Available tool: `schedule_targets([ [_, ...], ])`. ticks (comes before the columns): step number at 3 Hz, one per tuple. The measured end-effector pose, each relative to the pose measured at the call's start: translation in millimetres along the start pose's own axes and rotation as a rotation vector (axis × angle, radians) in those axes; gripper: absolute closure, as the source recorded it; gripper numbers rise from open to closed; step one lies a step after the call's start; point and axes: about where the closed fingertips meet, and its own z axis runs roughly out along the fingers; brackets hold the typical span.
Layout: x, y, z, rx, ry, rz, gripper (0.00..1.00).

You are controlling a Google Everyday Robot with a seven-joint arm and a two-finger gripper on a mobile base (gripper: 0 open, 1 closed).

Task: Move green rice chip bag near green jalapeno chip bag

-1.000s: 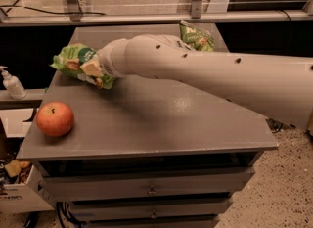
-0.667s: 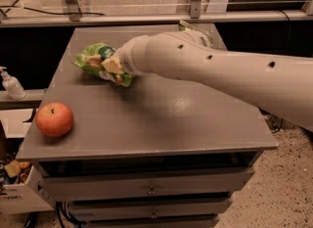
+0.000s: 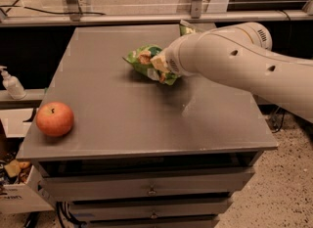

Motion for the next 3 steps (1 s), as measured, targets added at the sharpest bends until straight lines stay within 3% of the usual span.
schedule_targets([
  [1, 0, 0, 0, 0.000, 0.000, 0.000, 1.00],
  [2, 5, -14, -1, 0.031, 0.018, -0.036, 1.00],
  [3, 15, -55, -6, 0.114, 0.049, -0.071, 1.00],
])
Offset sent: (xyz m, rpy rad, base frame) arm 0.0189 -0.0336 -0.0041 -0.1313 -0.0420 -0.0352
